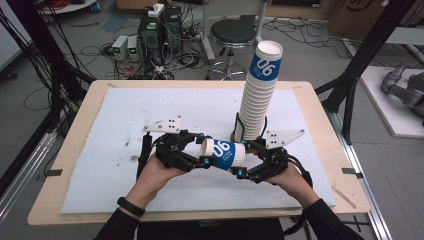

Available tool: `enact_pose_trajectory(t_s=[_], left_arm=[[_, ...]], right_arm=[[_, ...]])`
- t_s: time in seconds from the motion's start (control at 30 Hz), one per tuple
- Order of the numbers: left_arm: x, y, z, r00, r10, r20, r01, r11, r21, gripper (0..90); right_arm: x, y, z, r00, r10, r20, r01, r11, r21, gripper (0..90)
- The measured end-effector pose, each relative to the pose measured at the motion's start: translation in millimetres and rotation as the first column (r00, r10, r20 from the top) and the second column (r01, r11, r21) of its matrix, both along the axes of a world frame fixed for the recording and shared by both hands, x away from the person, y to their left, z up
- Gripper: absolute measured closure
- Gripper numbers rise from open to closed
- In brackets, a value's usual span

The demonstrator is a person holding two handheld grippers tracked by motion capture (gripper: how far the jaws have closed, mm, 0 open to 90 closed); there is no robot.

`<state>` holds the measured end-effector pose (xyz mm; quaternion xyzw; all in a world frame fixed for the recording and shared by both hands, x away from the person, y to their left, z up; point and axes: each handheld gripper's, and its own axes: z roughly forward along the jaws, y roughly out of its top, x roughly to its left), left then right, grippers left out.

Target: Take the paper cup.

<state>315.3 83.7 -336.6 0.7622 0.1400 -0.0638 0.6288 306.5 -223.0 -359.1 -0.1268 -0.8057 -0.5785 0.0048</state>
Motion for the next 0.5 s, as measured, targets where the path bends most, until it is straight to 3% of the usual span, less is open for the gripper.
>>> enact_pose_trajectory(t_s=[0.13,0.27,0.33,0.5], left_arm=[[0.6,0.8,0.5,0.9999,0.0,-0.013,0.0,0.9983,0.058,24.9],[-0.1,0.8,1.4,0.9998,-0.017,0.001,0.017,0.9927,0.119,28.8],[-0.3,0.8,1.0,0.9996,-0.023,0.014,0.021,0.9924,0.121,29.2],[0.6,3.3,-2.0,0.9993,-0.014,0.034,0.012,0.9985,0.054,29.6]], right_arm=[[-0.3,0.2,-0.5,1.0,0.0,-0.001,0.0,0.9999,-0.01,19.6],[-0.4,-1.6,0.2,1.0,0.001,0.001,-0.001,0.9998,-0.019,19.6],[0.2,-1.5,0.2,0.9998,0.006,0.017,-0.006,0.9997,-0.024,19.1],[1.0,-4.0,2.0,1.0,-0.009,0.003,0.009,0.9999,0.006,15.6]])
